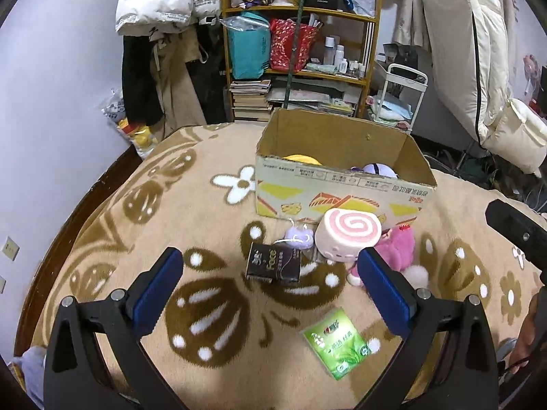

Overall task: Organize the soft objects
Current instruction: 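Withdraw both tools from the box back toward the remaining pile, then grasp the green tissue pack with the left tool while the right tool grasps the white fluffy keychain plush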

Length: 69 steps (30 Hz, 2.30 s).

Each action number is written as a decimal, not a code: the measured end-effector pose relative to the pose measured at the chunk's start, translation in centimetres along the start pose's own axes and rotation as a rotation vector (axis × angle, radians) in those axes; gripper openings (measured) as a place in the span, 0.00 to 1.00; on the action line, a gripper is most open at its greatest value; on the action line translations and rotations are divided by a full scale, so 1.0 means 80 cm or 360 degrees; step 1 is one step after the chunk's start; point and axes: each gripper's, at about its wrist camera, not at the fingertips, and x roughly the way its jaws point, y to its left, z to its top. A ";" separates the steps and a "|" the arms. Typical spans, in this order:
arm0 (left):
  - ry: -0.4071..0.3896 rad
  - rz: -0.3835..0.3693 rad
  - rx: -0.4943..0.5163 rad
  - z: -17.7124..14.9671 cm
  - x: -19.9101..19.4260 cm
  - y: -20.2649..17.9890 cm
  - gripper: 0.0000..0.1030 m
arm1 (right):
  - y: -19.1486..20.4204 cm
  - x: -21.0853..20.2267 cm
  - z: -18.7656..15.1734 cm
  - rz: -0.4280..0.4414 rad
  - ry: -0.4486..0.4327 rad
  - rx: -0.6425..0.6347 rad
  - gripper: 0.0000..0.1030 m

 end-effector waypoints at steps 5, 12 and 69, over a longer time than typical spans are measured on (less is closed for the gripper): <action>0.0067 -0.0013 -0.0029 -0.013 -0.002 0.003 0.98 | 0.007 -0.004 -0.014 0.0002 0.0049 0.0001 0.95; 0.0099 -0.0020 -0.0001 -0.023 0.007 -0.009 0.98 | 0.009 0.006 -0.024 -0.0014 0.0139 0.0006 0.95; 0.0757 -0.0121 0.0101 -0.096 0.147 -0.083 0.69 | -0.038 0.164 -0.096 -0.0196 0.0941 0.0246 0.36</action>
